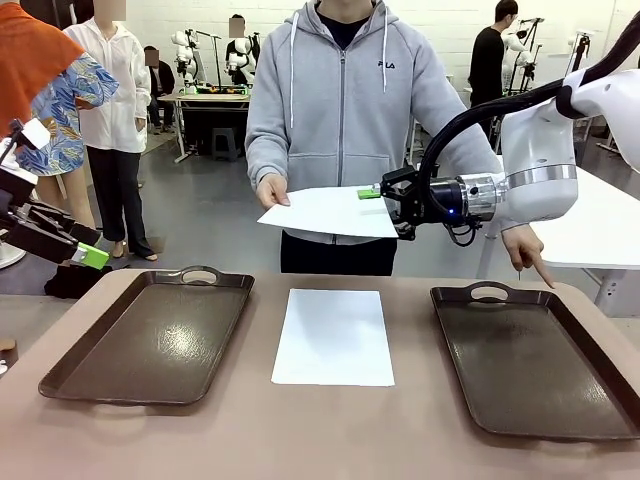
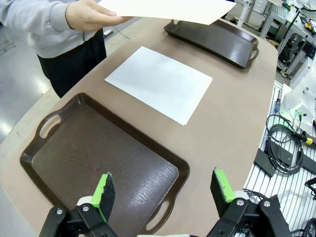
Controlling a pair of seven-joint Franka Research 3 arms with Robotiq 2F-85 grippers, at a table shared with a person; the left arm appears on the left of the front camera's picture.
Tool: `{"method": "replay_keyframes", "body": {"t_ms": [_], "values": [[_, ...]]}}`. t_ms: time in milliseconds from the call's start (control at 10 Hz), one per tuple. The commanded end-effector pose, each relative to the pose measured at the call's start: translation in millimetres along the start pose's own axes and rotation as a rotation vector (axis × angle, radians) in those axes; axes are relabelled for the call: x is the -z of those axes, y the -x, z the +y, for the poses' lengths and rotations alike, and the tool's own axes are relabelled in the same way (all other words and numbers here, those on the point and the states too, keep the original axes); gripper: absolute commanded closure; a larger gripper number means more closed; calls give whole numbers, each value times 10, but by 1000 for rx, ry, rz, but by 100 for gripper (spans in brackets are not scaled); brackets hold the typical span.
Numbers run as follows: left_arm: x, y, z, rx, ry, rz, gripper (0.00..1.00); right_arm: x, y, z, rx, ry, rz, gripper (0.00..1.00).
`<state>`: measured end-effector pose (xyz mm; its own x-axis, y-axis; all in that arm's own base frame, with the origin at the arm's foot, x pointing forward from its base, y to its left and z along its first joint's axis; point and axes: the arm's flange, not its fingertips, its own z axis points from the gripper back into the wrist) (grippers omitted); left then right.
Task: Sort the A4 documents.
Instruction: Receive the A4 Paper.
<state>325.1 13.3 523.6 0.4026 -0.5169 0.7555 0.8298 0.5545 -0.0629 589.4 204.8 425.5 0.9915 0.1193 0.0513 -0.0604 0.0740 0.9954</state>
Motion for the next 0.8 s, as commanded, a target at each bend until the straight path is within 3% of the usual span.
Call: {"method": "replay_keyframes", "body": {"t_ms": [0, 100, 200, 400, 700], "values": [[-2, 18, 25, 14, 14, -14, 0, 5, -24, -10, 20, -36, -6, 72], [-2, 18, 25, 14, 14, -14, 0, -4, -24, -13, 21, -32, -8, 76], [-2, 18, 25, 14, 14, -14, 0, -5, -25, -13, 23, -35, -4, 91], [-2, 18, 25, 14, 14, -14, 0, -15, -23, -18, 27, -37, 2, 100], [-2, 18, 25, 14, 14, -14, 0, 6, -22, -23, 33, -38, 21, 100]]}}
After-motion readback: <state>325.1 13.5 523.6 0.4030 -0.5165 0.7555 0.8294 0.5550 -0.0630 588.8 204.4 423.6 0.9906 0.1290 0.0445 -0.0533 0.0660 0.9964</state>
